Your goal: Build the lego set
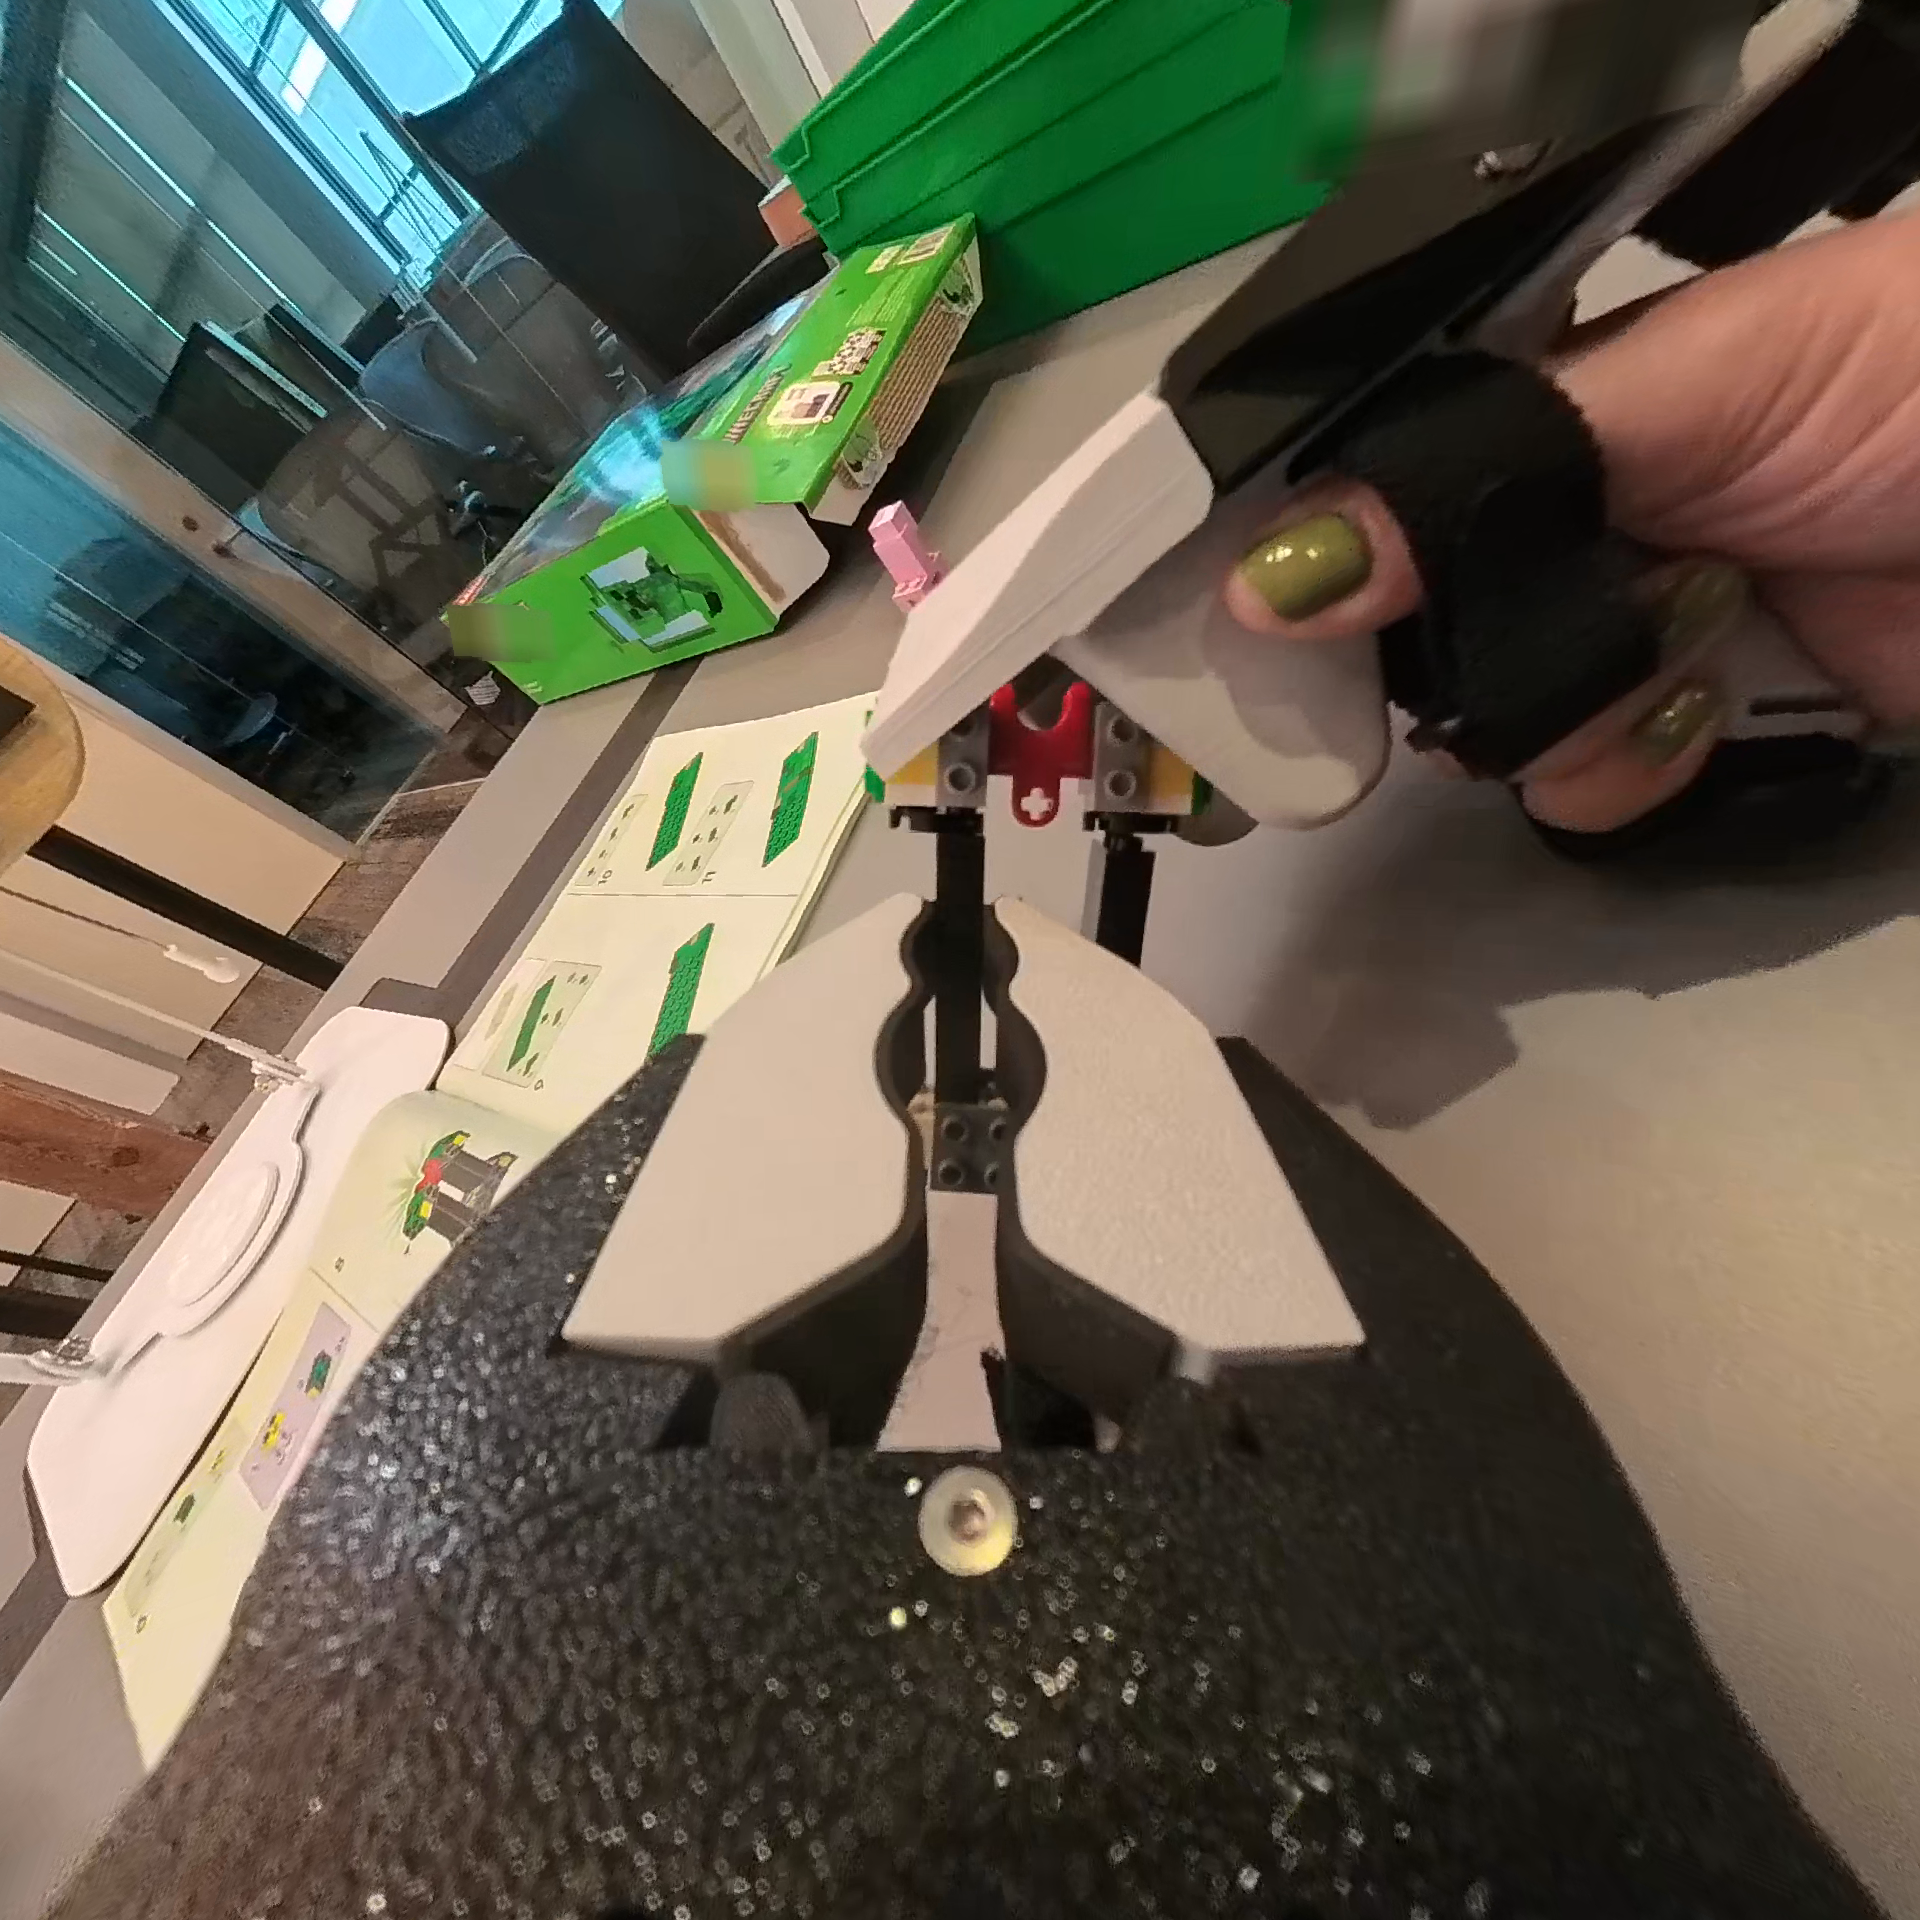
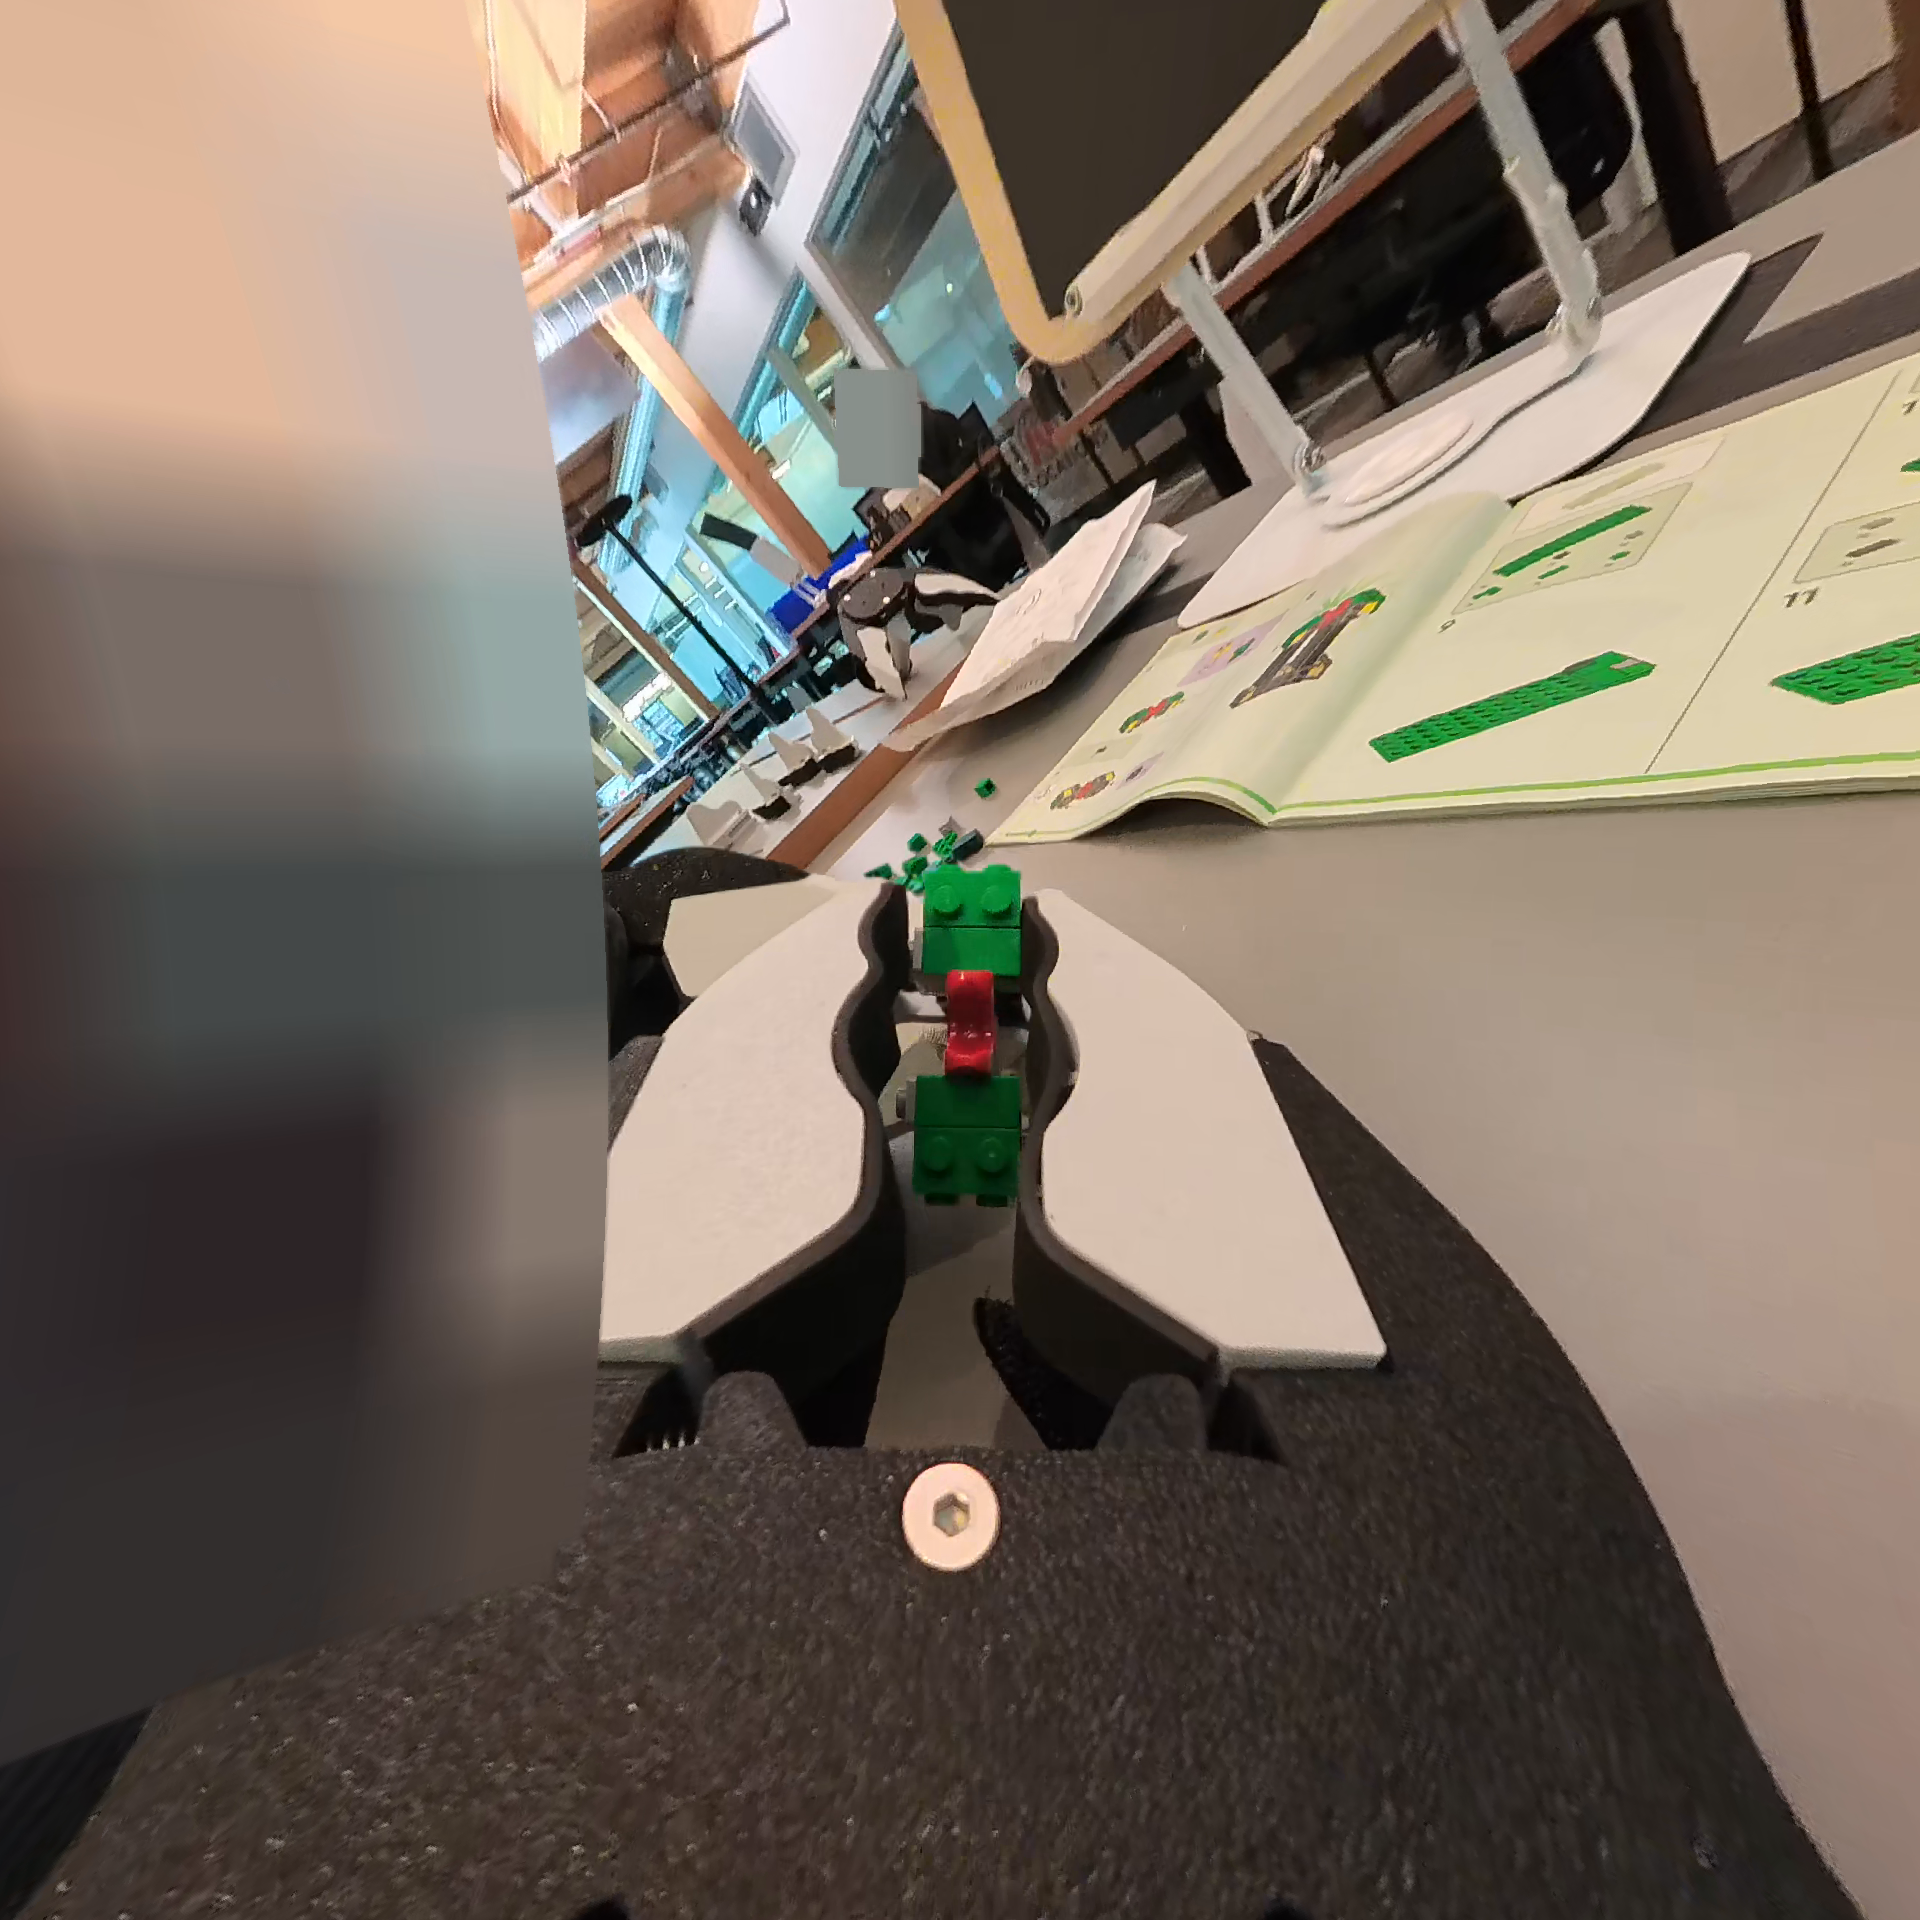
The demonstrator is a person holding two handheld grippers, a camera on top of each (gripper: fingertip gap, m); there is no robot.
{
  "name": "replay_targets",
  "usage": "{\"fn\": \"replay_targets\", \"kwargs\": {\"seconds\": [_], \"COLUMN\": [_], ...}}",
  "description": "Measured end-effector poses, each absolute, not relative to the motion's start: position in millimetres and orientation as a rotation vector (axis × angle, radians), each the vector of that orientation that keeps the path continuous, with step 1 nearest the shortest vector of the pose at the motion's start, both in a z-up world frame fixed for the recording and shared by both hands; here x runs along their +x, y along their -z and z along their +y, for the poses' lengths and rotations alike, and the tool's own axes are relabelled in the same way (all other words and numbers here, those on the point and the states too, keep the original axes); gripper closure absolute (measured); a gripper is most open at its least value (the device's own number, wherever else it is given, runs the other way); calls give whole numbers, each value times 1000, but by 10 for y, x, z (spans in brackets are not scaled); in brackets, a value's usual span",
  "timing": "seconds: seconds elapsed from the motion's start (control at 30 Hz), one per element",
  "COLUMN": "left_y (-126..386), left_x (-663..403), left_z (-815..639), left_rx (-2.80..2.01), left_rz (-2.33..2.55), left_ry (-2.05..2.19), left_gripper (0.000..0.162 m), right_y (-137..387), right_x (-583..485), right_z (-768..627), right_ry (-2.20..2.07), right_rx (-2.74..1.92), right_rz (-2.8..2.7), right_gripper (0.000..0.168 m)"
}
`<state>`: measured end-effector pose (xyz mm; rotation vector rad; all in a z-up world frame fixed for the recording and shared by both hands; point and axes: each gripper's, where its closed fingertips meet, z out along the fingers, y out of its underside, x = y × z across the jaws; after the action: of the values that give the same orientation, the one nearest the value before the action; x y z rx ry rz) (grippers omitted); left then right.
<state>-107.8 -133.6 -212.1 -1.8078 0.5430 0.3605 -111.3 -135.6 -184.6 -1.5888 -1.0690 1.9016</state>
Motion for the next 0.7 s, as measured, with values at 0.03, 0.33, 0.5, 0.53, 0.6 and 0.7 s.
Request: {"fn": "replay_targets", "kwargs": {"seconds": [0.03,0.33,0.5,0.53,0.6,0.7], "left_y": [2119,2108,2099,2097,2098,2113], "left_x": [-1080,-1094,-1098,-1099,-1096,-1101], "left_z": [-1335,-1329,-1329,-1329,-1328,-1323], "left_rx": [-1807,-1804,-1800,-1799,-1800,-1805], "left_rz": [539,514,499,496,490,483], "left_ry": [-358,-339,-323,-317,-306,-288], "left_gripper": [155,155,155,155,155,155], "right_y": [1840,1820,1808,1806,1808,1819], "right_x": [-1116,-1136,-1147,-1148,-1150,-1160], "right_z": [-1356,-1357,-1356,-1356,-1351,-1347], "right_ry": [-1896,-1860,-1878,-1878,-1864,-1841], "right_rx": [-1578,-1546,-1549,-1545,-1543,-1550], "right_rz": [-1060,-1011,-968,-966,-962,-962], "right_gripper": [148,148,148,148,148,148]}}
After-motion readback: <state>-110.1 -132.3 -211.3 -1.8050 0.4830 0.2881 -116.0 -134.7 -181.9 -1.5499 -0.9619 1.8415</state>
